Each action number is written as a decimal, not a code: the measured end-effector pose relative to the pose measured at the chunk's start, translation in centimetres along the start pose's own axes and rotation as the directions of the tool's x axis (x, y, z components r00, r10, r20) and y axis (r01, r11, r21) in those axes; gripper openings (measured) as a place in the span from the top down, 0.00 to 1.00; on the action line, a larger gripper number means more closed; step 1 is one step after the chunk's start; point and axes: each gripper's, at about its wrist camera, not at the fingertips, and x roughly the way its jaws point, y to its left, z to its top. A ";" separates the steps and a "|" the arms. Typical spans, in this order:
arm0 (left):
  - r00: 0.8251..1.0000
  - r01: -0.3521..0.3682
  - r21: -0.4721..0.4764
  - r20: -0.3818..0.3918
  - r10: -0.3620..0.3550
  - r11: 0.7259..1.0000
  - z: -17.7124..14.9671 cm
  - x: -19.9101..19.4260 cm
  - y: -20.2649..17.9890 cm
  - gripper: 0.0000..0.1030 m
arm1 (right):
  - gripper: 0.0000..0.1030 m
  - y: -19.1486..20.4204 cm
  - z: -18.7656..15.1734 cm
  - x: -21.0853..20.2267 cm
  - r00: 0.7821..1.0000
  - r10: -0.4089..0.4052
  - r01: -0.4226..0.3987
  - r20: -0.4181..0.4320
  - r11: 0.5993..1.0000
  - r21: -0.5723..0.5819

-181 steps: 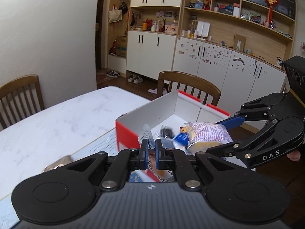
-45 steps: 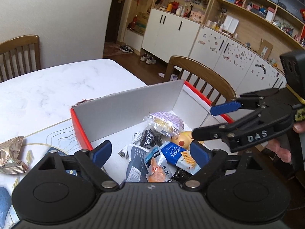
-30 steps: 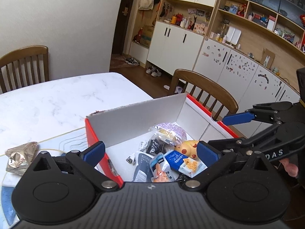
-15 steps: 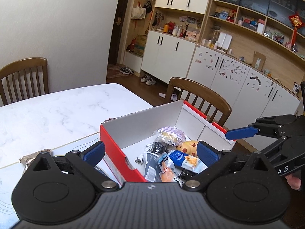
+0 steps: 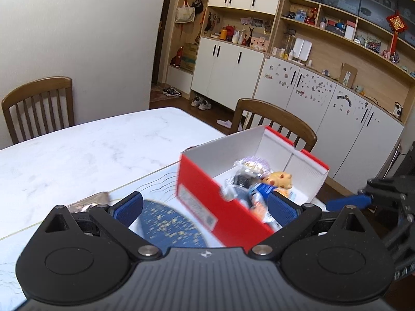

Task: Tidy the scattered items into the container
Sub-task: 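Withdraw both tools from the box toward the remaining table items, then grasp the mint-green stick with the right tool while the left tool grasps the foil packet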

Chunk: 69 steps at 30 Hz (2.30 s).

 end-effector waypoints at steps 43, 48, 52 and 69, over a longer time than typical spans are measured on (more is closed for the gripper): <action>0.994 -0.048 -0.083 -0.101 0.040 0.995 -4.8 -2.7 12.9 0.00 | 0.34 19.9 -6.4 13.1 0.962 0.146 -0.199 -0.230 0.953 -0.227; 0.994 -0.054 -0.090 -0.103 0.044 0.994 -4.8 -2.6 13.2 0.00 | 0.46 20.8 -6.5 13.9 0.963 0.139 -0.199 -0.231 0.944 -0.262; 0.993 -0.058 -0.092 -0.108 0.048 0.994 -4.9 -2.4 13.4 0.00 | 0.55 21.3 -6.3 14.2 0.963 0.151 -0.213 -0.224 0.935 -0.283; 0.992 -0.036 -0.089 -0.122 0.025 0.995 -4.3 0.8 13.0 0.00 | 0.90 16.4 -5.6 14.4 0.978 0.049 -0.099 -0.201 0.964 -0.247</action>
